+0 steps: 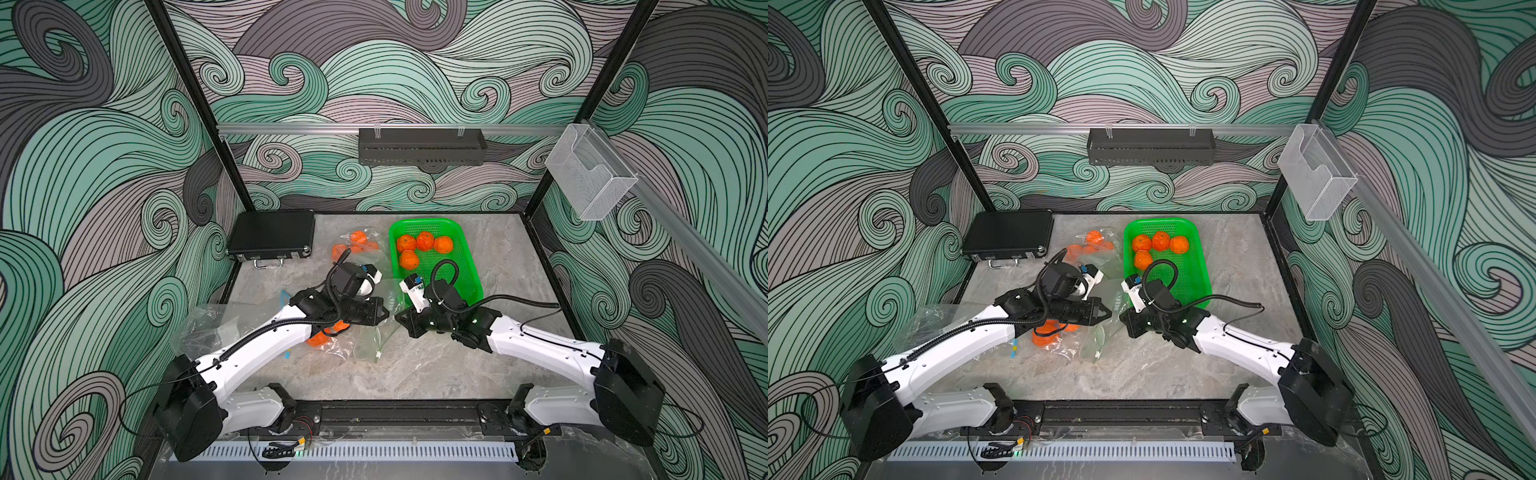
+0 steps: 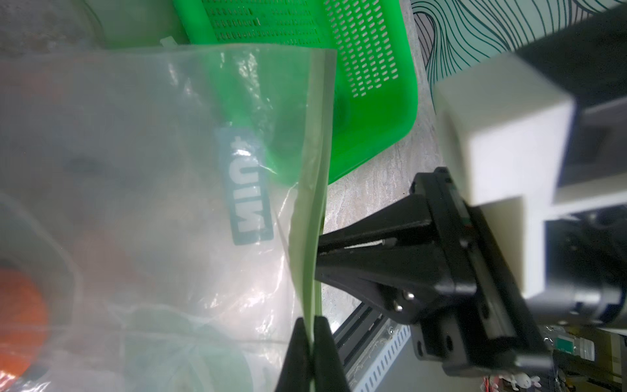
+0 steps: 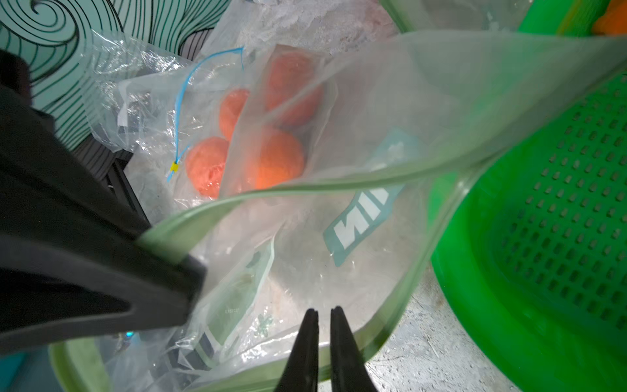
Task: Open the zip-top bag and take out the orange
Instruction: Open the zipper of the food storage bag at the center of the board.
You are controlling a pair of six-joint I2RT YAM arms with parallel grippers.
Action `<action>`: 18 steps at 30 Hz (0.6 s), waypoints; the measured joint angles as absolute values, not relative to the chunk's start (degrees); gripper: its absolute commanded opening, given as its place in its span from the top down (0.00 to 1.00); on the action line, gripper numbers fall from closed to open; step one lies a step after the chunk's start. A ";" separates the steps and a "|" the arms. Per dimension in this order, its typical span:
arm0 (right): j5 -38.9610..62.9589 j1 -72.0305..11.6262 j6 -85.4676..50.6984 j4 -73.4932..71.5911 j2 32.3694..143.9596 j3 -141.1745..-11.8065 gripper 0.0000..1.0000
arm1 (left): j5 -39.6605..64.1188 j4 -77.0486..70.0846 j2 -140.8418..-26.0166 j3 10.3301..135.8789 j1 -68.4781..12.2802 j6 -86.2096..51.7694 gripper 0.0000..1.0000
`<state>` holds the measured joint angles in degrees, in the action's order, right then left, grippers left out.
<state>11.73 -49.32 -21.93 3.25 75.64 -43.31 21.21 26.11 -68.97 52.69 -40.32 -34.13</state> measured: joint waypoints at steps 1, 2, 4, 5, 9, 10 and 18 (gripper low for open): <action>11.86 -49.34 -21.43 2.96 75.61 -43.31 0.79 | 21.41 26.09 -68.82 52.71 -40.34 -34.15 1.00; 12.29 -49.45 -20.58 2.46 75.61 -43.31 0.77 | 21.71 26.09 -68.71 52.71 -40.34 -34.15 1.00; 13.63 -49.74 -18.79 0.99 75.66 -43.31 0.75 | 22.20 26.11 -68.71 52.71 -40.34 -34.17 1.00; 14.24 -50.02 -17.85 -0.05 75.68 -43.38 0.74 | 22.48 26.09 -68.71 52.71 -40.34 -34.22 1.00; 15.49 -50.78 -15.79 -2.92 76.71 -44.05 0.72 | 23.20 26.11 -68.38 52.75 -40.25 -34.65 1.00; 15.53 -50.78 -15.46 -3.44 77.38 -44.14 0.72 | 23.20 26.00 -68.14 52.75 -40.27 -34.85 1.00; 16.64 -50.94 -10.13 -9.47 80.71 -42.63 0.70 | 23.73 27.29 -66.76 53.30 -40.29 -35.35 1.00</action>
